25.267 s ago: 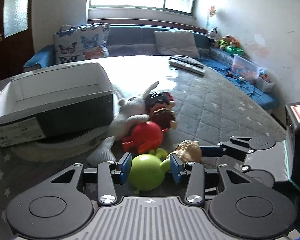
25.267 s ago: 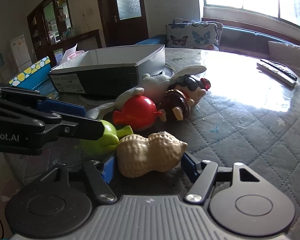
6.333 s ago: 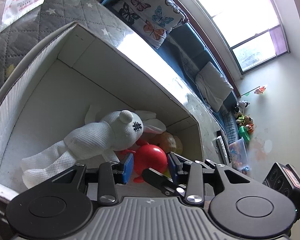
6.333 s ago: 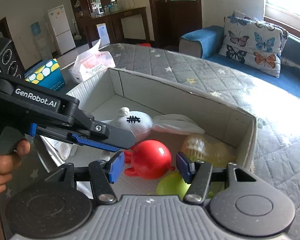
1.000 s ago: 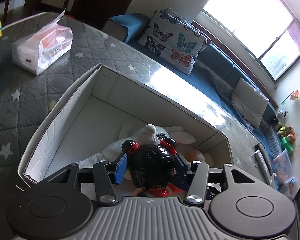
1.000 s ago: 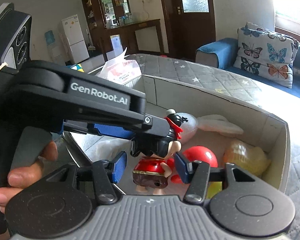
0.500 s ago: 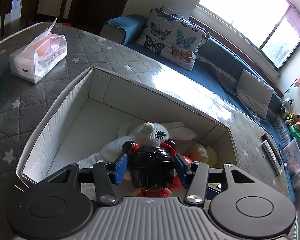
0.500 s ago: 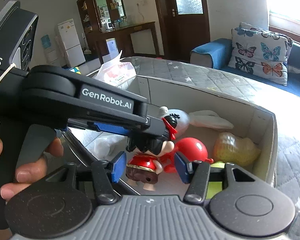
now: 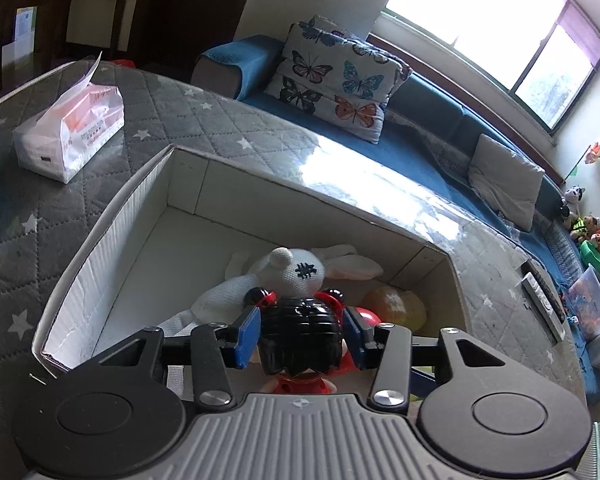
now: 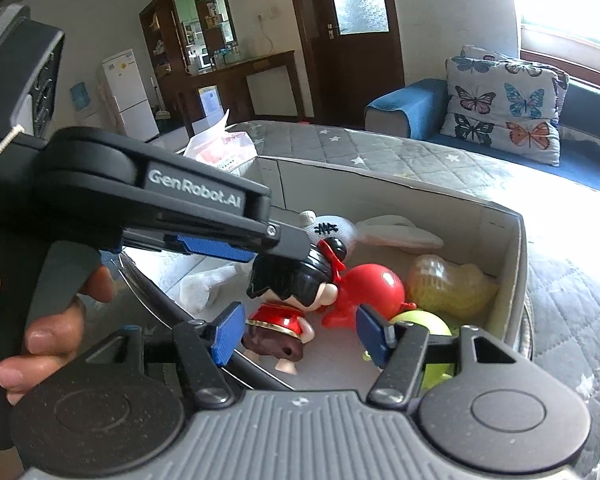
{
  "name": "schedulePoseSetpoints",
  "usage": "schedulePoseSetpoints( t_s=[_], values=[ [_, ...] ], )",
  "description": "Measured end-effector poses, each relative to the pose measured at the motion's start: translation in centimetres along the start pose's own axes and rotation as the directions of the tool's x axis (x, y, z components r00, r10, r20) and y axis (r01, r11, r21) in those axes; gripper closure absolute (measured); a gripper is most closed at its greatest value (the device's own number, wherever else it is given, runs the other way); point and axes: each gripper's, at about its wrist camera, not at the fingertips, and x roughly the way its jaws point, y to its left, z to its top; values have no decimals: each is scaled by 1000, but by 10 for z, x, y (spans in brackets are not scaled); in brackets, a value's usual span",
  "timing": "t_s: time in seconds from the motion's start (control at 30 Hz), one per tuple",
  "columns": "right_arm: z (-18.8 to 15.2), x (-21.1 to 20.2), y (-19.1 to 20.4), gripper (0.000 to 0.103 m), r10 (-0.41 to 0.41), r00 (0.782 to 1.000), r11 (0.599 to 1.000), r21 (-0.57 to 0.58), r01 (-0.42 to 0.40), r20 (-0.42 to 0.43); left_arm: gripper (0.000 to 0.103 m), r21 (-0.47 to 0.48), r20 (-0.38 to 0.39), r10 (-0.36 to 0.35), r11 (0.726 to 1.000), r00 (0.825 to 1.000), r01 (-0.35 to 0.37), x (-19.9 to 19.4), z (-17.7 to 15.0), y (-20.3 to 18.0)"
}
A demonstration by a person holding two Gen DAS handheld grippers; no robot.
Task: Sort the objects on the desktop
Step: 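Lower the doll with the left gripper into the box beside the bunny, then open the left gripper to release the doll and pull back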
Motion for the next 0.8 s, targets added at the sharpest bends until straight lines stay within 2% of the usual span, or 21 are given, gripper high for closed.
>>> schedulePoseSetpoints(
  t_s=[0.07,0.1,0.47,0.57,0.8],
  values=[
    [-1,-2,0,30,-6,1000,1000,7,6,8,55,7,6,-4,1000,1000,4,-2,0,-1],
    [-2,-4,-1,29,-10,1000,1000,10,10,13,55,9,7,-4,1000,1000,4,-3,0,-2],
    [-5,-15,2,27,-21,999,1000,23,20,30,55,60,37,4,998,999,-6,-14,-7,-8],
    [-7,-18,3,19,-26,999,999,24,25,35,55,84,62,22,996,998,-27,-19,-10,-10],
    [-16,-26,11,19,-47,998,999,8,47,41,55,130,84,29,991,996,-40,-31,-22,-13]
  ],
)
